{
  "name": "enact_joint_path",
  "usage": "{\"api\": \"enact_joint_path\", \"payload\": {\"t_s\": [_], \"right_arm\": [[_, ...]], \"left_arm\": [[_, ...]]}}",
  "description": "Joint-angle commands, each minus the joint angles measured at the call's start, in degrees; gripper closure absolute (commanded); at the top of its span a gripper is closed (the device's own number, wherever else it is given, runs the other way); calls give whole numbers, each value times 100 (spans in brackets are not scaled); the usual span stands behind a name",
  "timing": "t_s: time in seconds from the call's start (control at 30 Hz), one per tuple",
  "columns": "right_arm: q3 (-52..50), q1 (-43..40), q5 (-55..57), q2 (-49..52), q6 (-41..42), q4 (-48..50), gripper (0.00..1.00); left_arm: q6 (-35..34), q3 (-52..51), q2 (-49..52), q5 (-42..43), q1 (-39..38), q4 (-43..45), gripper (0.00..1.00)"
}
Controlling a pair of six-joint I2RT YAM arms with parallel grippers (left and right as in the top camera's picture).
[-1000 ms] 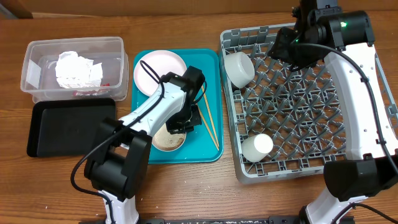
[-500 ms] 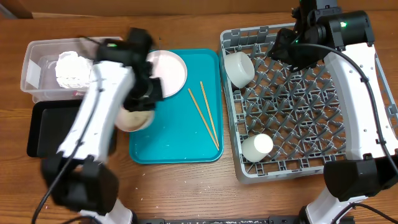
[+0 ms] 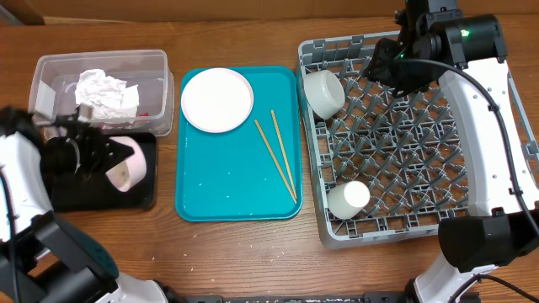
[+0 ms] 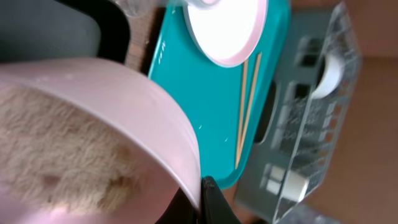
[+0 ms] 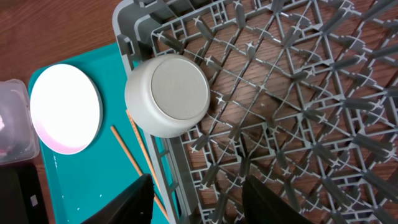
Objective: Sort waste into correct bins and load items into the dishwasher
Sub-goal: 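Carry the bowl left and tip the rice onto the black tray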
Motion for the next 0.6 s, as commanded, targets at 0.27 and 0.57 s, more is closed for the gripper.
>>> {"api": "enact_joint_path", "payload": {"t_s": [0.27, 0.57], "right_arm": [[11, 4, -9, -13, -44, 2, 53], [11, 4, -4, -13, -90, -52, 53]], "left_arm": [[656, -953, 400, 2697, 1340, 866, 96], [-42, -953, 455, 3654, 1427, 866, 96]]}}
